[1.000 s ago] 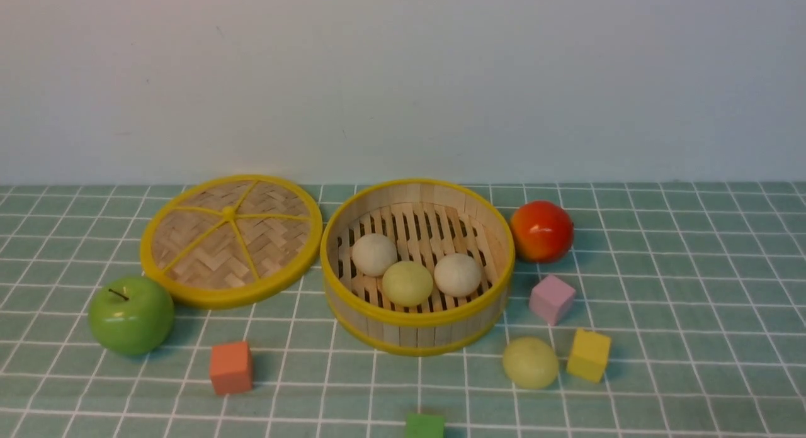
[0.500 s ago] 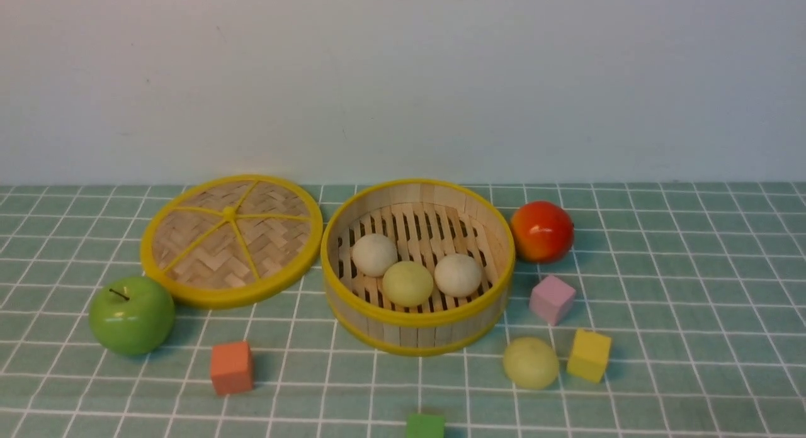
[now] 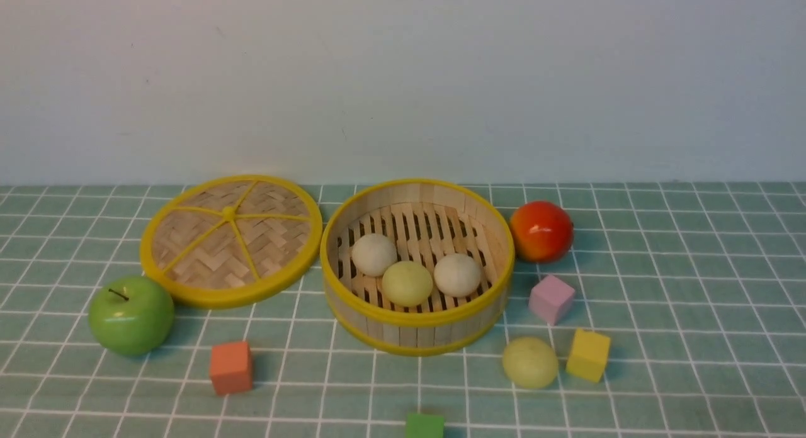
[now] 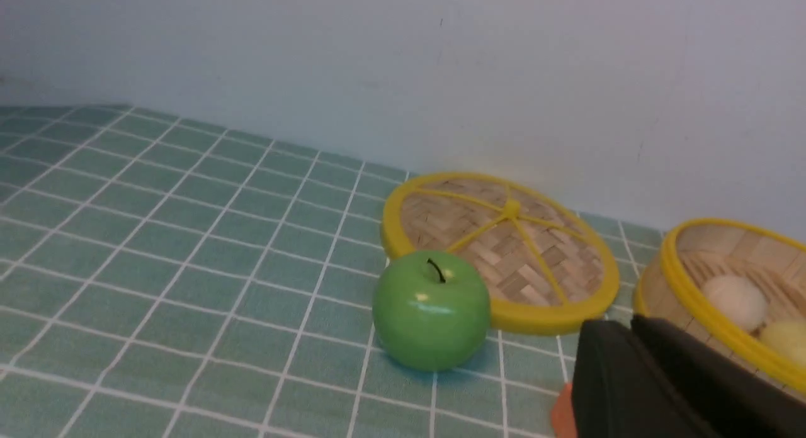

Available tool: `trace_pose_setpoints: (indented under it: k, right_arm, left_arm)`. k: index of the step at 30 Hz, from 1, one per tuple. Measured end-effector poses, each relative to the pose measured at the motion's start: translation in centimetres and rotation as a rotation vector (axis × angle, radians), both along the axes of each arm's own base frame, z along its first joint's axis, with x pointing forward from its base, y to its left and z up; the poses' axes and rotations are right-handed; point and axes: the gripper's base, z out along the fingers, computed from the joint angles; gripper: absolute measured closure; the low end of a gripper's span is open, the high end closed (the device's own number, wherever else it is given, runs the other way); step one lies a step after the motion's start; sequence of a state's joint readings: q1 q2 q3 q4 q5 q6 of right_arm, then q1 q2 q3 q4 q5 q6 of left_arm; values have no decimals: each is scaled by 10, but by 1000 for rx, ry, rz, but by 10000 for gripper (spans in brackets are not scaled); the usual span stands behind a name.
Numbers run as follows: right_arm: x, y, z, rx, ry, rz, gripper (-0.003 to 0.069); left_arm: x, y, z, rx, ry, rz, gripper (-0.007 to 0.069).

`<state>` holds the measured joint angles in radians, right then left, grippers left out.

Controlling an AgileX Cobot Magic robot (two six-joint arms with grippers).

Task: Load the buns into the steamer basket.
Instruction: Use the right arm to grab a steamed stuffed bun

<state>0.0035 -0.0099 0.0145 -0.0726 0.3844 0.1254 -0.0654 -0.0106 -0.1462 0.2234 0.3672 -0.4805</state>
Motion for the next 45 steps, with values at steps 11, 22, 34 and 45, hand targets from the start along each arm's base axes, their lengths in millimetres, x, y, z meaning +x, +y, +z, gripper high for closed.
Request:
trace_pose_setpoints:
  k: [11, 22, 34, 45]
  right_arm:
    - [0, 0, 0, 0, 0, 0, 571]
    - [0, 0, 0, 0, 0, 0, 557]
    - [0, -5, 0, -136, 1, -11, 544]
    - [1, -7, 3, -254, -44, -9, 532]
  left_arm:
    - [8, -2, -57, 10, 161, -16, 638]
    - [7, -2, -61, -13, 199, -15, 638]
    - [7, -2, -61, -12, 201, -14, 638]
    - [7, -2, -61, -11, 204, -14, 638]
